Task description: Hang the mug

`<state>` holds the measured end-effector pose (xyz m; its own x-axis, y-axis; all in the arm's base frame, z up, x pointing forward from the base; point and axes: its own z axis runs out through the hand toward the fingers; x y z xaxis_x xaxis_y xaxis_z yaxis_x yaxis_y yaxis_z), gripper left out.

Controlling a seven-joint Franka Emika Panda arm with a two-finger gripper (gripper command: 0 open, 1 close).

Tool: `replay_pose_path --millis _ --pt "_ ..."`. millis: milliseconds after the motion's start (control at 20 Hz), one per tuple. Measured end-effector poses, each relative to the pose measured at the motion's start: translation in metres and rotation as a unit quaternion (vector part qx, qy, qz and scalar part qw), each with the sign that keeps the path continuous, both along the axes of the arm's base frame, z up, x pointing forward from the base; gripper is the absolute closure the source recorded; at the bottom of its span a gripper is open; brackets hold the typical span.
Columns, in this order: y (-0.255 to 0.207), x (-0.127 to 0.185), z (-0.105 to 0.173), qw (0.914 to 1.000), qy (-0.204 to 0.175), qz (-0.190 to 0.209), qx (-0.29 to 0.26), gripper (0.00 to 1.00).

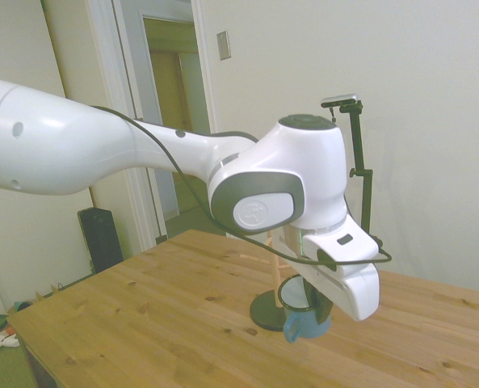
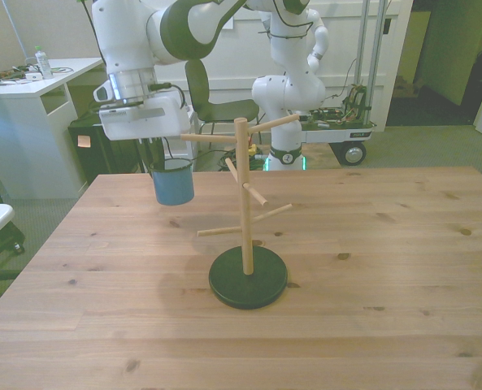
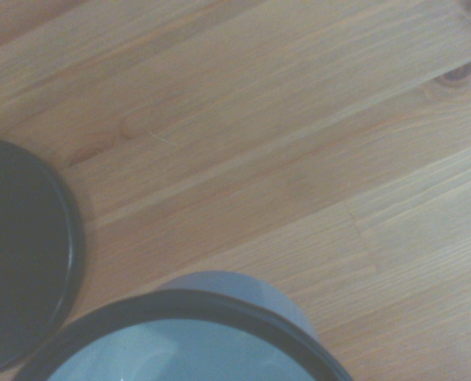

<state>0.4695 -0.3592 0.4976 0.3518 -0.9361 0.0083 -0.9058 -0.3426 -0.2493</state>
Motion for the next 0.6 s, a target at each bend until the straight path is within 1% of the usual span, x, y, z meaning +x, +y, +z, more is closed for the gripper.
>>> replay_pose_path --millis 200,450,600 --pt "0.013 0.007 0.037 0.9998 -0.002 0.014 -0.011 1.0" --pt "0.03 0.022 0.098 0.9994 -0.007 0.023 -0.025 1.0" --pt "0.038 0.033 0.128 0.9992 -0.007 0.027 -0.03 1.0"
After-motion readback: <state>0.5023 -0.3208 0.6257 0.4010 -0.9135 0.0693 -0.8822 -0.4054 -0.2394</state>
